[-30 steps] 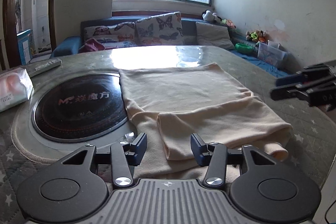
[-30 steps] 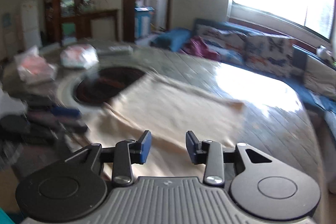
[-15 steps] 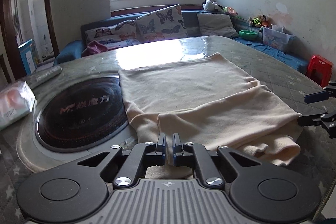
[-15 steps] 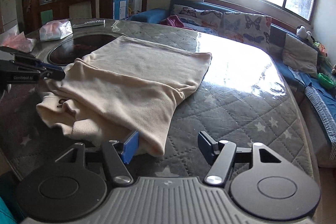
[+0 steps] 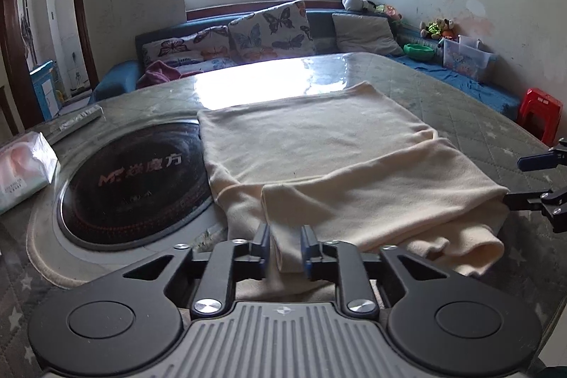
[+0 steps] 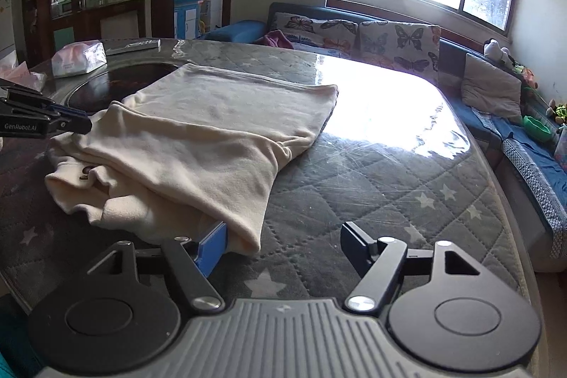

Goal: Fold clothes

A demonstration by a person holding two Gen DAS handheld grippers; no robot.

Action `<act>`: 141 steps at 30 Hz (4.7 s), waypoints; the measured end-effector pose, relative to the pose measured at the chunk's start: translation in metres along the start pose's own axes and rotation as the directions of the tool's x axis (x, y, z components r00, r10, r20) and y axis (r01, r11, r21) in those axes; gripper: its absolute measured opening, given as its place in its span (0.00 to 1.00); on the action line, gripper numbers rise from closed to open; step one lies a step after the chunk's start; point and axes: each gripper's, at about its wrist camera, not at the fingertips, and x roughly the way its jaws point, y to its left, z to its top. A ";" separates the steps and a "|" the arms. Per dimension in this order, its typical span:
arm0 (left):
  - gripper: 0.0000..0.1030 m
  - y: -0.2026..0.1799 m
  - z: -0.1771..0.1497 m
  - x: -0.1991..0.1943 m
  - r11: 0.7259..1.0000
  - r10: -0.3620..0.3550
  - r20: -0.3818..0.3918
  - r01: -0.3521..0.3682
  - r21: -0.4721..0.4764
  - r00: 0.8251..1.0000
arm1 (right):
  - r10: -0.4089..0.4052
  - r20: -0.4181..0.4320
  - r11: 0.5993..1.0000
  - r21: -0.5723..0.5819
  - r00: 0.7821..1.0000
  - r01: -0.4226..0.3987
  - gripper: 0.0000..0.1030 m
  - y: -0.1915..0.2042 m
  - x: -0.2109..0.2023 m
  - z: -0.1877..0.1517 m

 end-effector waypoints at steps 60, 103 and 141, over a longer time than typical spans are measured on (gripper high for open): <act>0.08 0.017 0.022 0.029 0.998 -0.041 0.029 0.039 0.042 0.999 | 0.198 -0.013 0.980 -0.003 0.980 -0.198 0.28 0.007 0.067 0.060; 0.44 -0.056 -0.060 -0.032 0.763 -0.135 0.098 0.040 0.645 0.986 | 0.130 -0.022 0.954 -0.269 0.991 -0.131 0.43 0.048 -0.005 0.018; 0.34 -0.024 -0.046 -0.021 0.837 -0.189 0.129 0.091 0.540 0.974 | 0.312 -0.009 0.918 -0.253 0.950 -0.305 0.12 0.049 0.030 0.072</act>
